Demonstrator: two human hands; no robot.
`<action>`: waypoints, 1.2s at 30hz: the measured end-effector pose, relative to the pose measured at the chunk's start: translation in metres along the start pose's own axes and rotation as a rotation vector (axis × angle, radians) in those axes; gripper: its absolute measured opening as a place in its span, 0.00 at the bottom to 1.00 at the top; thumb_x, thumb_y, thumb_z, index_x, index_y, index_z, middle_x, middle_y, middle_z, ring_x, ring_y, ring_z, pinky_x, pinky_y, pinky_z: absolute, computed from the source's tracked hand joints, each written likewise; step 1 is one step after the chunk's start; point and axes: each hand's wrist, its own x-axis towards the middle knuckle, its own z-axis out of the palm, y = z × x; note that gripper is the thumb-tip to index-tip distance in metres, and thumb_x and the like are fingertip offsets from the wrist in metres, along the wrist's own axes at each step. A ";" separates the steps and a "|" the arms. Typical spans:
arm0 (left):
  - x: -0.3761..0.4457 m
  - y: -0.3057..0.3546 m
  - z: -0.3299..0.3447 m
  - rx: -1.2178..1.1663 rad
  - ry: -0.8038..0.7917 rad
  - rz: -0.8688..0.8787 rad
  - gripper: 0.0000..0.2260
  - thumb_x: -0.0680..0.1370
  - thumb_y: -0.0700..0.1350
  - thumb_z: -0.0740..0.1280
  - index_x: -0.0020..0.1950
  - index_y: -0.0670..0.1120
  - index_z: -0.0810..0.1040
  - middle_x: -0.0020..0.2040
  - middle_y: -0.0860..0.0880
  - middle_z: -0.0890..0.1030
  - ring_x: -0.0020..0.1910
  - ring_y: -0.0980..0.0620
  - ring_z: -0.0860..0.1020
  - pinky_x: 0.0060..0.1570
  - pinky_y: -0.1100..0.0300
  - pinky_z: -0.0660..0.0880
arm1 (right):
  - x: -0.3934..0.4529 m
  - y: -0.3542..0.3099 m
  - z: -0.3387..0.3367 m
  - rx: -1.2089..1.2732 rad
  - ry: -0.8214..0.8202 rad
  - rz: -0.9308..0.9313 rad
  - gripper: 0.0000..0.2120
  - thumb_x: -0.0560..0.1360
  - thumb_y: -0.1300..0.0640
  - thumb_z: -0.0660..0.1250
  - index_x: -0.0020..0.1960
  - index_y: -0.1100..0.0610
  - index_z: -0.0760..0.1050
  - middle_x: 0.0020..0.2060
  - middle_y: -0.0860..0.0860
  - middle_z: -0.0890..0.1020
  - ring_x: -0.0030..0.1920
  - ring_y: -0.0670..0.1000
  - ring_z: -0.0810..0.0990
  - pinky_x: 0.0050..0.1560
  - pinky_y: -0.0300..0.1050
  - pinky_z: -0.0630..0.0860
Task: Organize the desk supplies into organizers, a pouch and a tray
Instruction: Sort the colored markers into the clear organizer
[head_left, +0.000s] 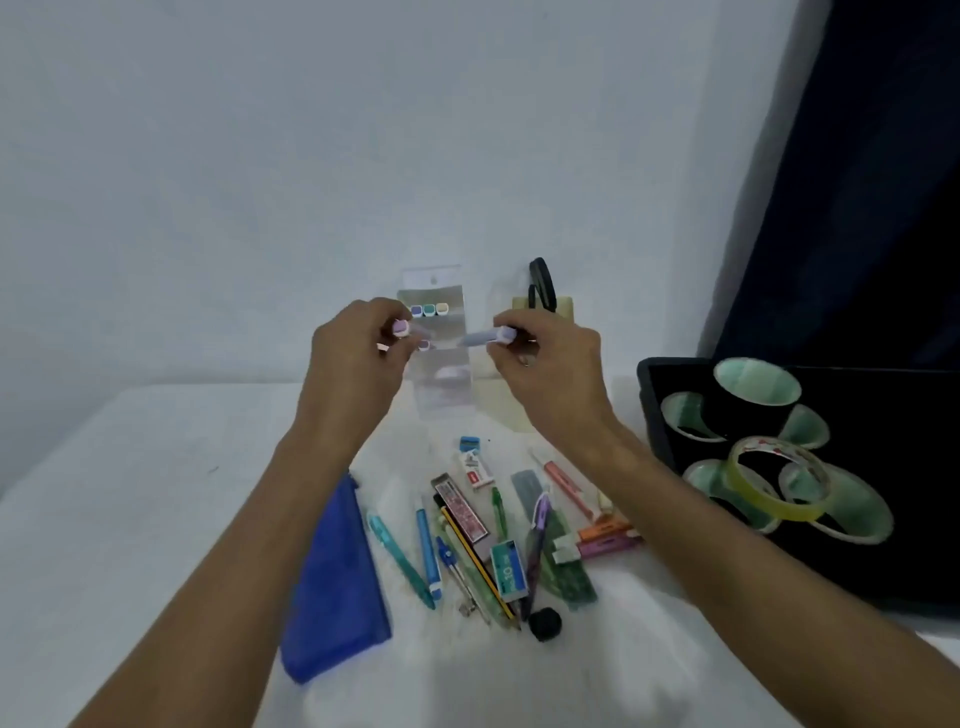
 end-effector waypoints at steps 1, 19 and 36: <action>0.003 -0.003 0.004 0.018 -0.005 0.011 0.03 0.76 0.39 0.68 0.46 0.46 0.79 0.39 0.58 0.76 0.37 0.61 0.77 0.40 0.77 0.70 | 0.007 0.004 0.006 -0.004 -0.008 -0.024 0.04 0.74 0.65 0.68 0.47 0.62 0.81 0.40 0.54 0.83 0.39 0.50 0.79 0.44 0.39 0.75; 0.042 -0.050 0.066 0.207 -0.258 0.066 0.08 0.77 0.44 0.66 0.40 0.43 0.80 0.36 0.49 0.75 0.36 0.48 0.74 0.35 0.60 0.68 | 0.057 0.058 0.087 -0.283 -0.251 -0.045 0.08 0.77 0.64 0.63 0.51 0.59 0.81 0.43 0.55 0.84 0.40 0.51 0.75 0.31 0.32 0.59; 0.048 -0.063 0.083 0.341 -0.308 -0.029 0.08 0.77 0.47 0.65 0.48 0.47 0.83 0.47 0.45 0.81 0.45 0.45 0.79 0.39 0.58 0.72 | 0.061 0.072 0.109 -0.352 -0.287 -0.085 0.09 0.76 0.63 0.64 0.50 0.55 0.82 0.42 0.53 0.85 0.42 0.54 0.82 0.41 0.41 0.76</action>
